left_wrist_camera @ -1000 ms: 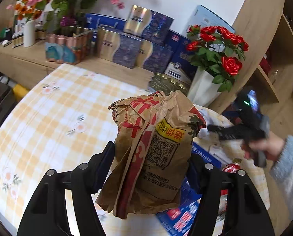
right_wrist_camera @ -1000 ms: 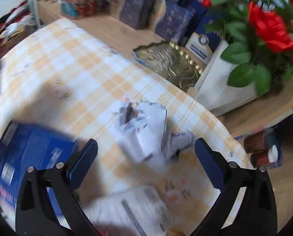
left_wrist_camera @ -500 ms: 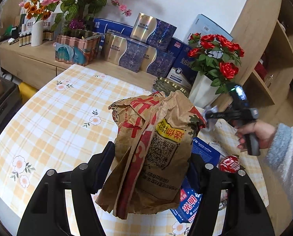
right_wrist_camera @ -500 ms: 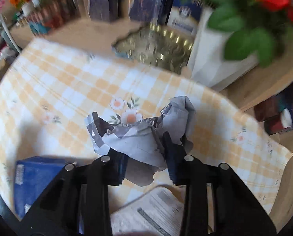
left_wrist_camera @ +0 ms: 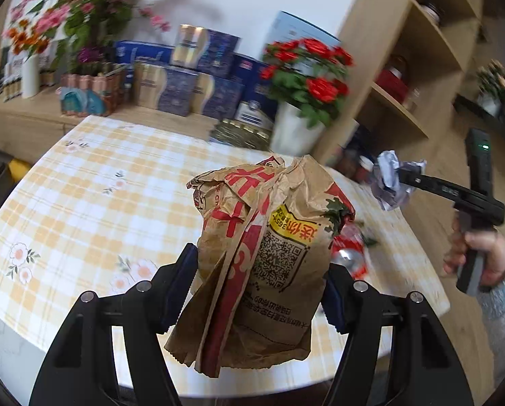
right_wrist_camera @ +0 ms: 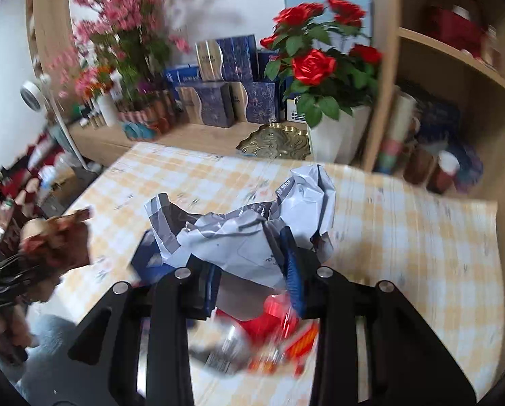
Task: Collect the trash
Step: 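Carry the white paper to the bin and open the right gripper, then lower the brown paper bag into the bin and open the left gripper, then grasp the blue Luckin coffee box with the left gripper and lift it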
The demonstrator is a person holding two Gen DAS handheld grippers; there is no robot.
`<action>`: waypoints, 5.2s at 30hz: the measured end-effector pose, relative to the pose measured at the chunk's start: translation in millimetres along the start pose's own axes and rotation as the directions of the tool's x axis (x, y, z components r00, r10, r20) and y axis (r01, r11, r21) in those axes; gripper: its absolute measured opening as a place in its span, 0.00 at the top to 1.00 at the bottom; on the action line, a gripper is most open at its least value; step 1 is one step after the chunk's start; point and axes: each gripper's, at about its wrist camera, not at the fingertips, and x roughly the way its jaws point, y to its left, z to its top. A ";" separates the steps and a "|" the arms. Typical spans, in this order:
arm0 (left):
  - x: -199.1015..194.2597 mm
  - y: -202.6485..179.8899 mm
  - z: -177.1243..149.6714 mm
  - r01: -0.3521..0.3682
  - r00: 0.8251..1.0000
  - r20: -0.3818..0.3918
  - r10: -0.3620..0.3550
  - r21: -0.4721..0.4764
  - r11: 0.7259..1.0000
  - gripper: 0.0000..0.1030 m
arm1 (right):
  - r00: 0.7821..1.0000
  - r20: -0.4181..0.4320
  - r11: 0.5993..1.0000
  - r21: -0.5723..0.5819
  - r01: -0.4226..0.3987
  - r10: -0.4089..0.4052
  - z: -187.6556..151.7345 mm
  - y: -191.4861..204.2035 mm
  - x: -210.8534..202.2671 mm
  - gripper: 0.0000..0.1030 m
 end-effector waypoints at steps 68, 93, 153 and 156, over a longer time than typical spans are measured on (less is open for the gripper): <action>48.0 -114.8 -250.2 0.338 0.891 -0.441 -0.110 0.480 0.810 0.36 | 0.960 0.048 0.899 0.366 0.241 -0.277 -302.3 7.6 -40.2 0.06; 42.4 -49.8 -199.5 0.026 0.991 -0.130 0.014 0.304 0.952 0.06 | 0.967 0.037 0.901 0.375 0.219 -0.251 -304.5 7.0 -34.6 0.05; 176.8 -32.8 44.2 -0.121 0.963 -0.152 0.221 0.489 0.864 0.73 | 0.974 0.064 0.963 0.180 0.201 -0.216 -217.6 -7.7 -24.9 0.09; 157.8 -5.7 56.0 -0.114 0.972 -0.147 0.182 0.383 0.917 0.76 | 0.981 0.086 0.985 0.012 0.171 -0.172 -174.7 -4.0 -12.2 0.22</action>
